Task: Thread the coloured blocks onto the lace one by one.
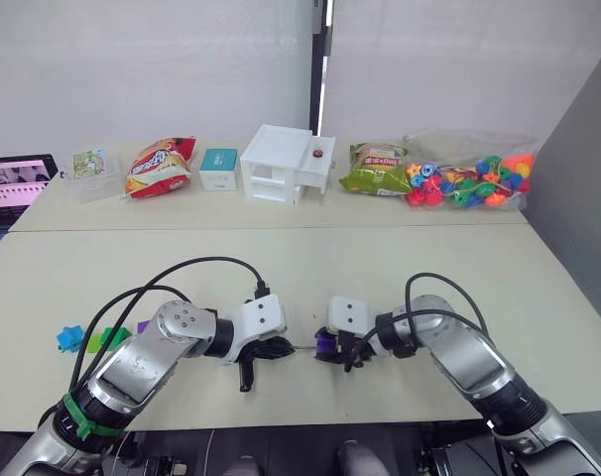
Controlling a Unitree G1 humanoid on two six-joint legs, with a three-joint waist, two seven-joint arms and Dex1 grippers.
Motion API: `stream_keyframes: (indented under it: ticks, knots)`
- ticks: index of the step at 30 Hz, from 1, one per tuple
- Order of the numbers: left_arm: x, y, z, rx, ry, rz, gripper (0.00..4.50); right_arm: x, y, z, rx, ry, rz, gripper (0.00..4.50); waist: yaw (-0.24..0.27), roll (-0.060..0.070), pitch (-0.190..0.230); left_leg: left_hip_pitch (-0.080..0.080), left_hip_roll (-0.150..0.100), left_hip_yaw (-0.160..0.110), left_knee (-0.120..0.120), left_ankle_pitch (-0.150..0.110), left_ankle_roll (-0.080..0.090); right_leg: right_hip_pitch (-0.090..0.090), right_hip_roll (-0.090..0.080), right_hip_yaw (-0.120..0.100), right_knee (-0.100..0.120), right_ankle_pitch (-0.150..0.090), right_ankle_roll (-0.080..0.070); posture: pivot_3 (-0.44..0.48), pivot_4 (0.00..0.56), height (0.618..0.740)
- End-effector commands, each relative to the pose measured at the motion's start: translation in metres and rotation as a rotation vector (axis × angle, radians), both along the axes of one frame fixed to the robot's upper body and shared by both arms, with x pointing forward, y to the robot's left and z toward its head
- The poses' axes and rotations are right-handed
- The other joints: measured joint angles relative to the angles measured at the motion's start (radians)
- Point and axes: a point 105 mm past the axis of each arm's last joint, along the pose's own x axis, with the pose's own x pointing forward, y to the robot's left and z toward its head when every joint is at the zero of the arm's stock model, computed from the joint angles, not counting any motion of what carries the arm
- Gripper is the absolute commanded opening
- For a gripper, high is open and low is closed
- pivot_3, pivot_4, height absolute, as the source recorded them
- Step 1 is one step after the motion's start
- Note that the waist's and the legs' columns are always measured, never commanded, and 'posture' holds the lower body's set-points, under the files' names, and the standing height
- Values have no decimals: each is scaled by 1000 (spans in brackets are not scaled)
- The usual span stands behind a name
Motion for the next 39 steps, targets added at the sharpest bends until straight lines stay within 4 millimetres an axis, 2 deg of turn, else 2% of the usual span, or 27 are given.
stream_keyframes:
  ticks: [1, 19, 30, 39]
  knots:
    - [1, -2, 11, -17, -40, -14, 0, -6, -2, -10, -25, 34, 1, 1373, 0, 0, 0, 0, 0, 0, 0, 0, 0, 0, 0, 0, 0, 0, 0, 0, 150, 740]
    - [-2, -7, 15, -40, -39, -35, 0, -8, -1, -11, -28, 45, 2, 1373, 2, 0, 0, 0, 0, 0, 0, 0, 0, 0, 0, 0, 0, 0, 0, 0, 150, 740]
    - [-3, -20, 12, -54, -23, -74, 0, -6, -1, -9, -25, 40, -6, 1373, 2, 0, 0, 0, 0, 0, 0, 0, 0, 0, 0, 0, 0, 0, 0, 0, 150, 740]
    - [0, -39, 8, -90, 11, -136, 0, -5, 0, -8, -19, 37, -19, 1373, 7, 0, 0, 0, -1, 0, 0, 0, 0, 1, 0, 0, -1, 0, 0, 0, 150, 740]
